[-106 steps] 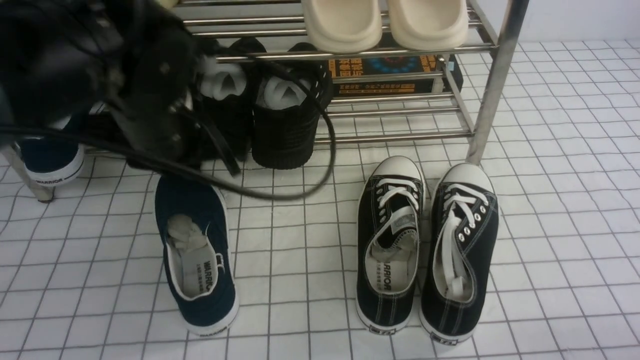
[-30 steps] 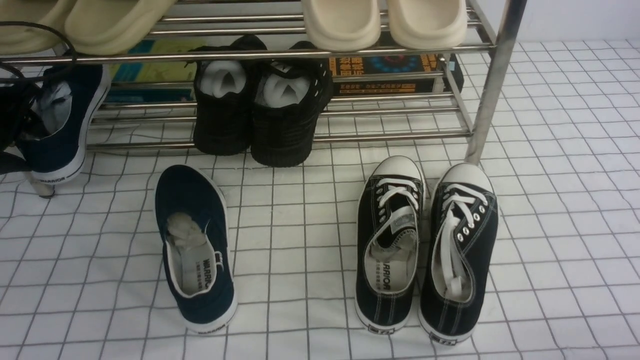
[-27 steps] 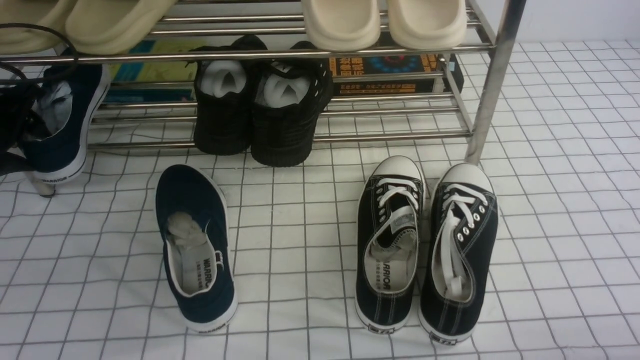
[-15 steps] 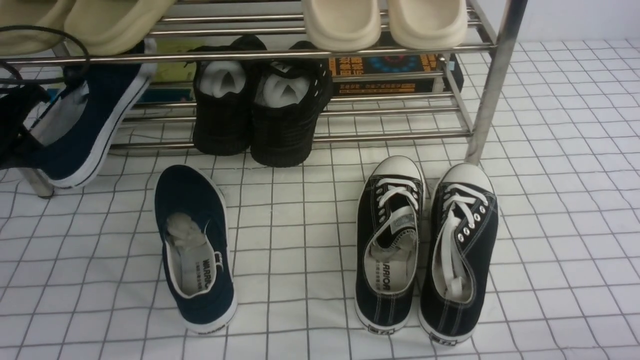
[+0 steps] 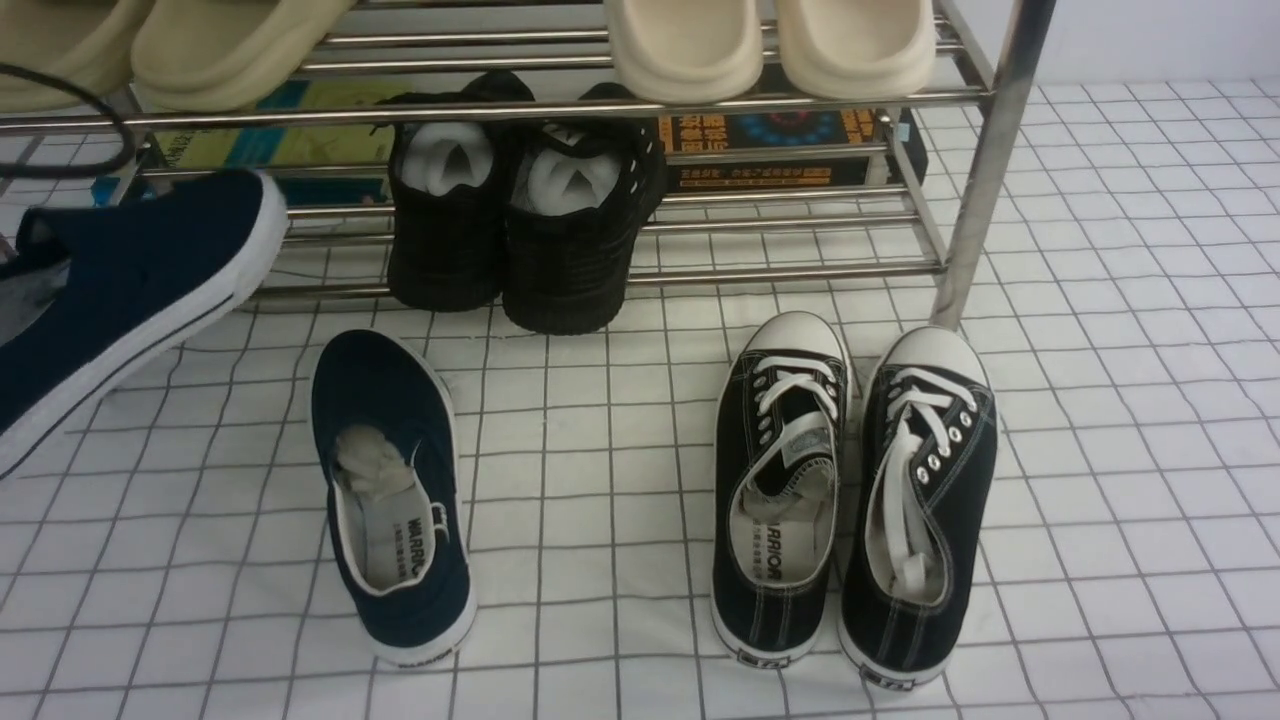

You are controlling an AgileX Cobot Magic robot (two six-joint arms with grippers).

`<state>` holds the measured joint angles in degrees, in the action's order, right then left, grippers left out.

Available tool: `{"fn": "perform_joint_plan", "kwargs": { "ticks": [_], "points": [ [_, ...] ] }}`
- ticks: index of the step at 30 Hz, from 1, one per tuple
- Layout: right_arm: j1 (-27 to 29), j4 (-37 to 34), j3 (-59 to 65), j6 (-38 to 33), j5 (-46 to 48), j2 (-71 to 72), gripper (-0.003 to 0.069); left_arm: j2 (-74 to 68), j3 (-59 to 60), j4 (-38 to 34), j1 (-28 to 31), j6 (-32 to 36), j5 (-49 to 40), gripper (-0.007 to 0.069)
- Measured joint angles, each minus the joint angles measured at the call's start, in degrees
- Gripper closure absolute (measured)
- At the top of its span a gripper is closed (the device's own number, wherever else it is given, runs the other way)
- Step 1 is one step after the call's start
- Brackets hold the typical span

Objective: Take the shoes off the shelf with your hand from the white checkered tablecloth.
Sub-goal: 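Set the held shoe down on the floor in front of the rack with the left gripper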

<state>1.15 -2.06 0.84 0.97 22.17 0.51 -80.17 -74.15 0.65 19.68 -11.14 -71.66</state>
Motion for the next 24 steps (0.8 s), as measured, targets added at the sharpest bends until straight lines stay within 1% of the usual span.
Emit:
{"fn": "perform_joint_plan", "kwargs": {
  "ticks": [1, 4, 8, 10, 11, 12, 13, 15, 18, 24],
  "points": [
    [0.0, 0.0, 0.0, 0.0, 0.0, 0.0, 0.0420, 0.4, 0.4, 0.3, 0.0, -0.2, 0.0, 0.0564],
    [0.0, 0.0, 0.0, 0.0, 0.0, 0.0, 0.0420, 3.7, 8.0, 1.7, 0.0, -5.9, 1.3, 0.0564],
    [0.0, 0.0, 0.0, 0.0, 0.0, 0.0, 0.0420, 5.5, 15.7, 0.6, -0.1, -12.2, 7.3, 0.0564],
    [0.0, 0.0, 0.0, 0.0, 0.0, 0.0, 0.0420, 5.5, 17.5, -0.7, -0.1, -12.9, 9.1, 0.0564],
    [0.0, 0.0, 0.0, 0.0, 0.0, 0.0, 0.0420, 5.5, 19.7, -2.1, -0.1, -13.7, 12.2, 0.0564],
    [0.0, 0.0, 0.0, 0.0, 0.0, 0.0, 0.0420, 5.5, 19.7, -2.4, -0.1, -13.8, 12.5, 0.0564],
    [0.0, 0.0, 0.0, 0.1, 0.0, 0.0, 0.0420, 5.5, 21.5, -4.2, -0.1, -14.4, 14.8, 0.0564],
    [0.0, 0.0, 0.0, 0.2, 0.0, 0.0, 0.0420, 5.5, 22.6, -6.4, -0.1, -14.6, 16.5, 0.0564],
    [0.0, 0.0, 0.0, 0.2, 0.0, 0.0, 0.0420, 5.5, 23.2, -8.5, -0.1, -14.8, 17.6, 0.0564],
    [0.0, 0.0, 0.0, 0.2, 0.0, 0.0, 0.0420, 5.5, 23.2, -9.2, -0.1, -16.1, 18.0, 0.0559]
  ]
}}
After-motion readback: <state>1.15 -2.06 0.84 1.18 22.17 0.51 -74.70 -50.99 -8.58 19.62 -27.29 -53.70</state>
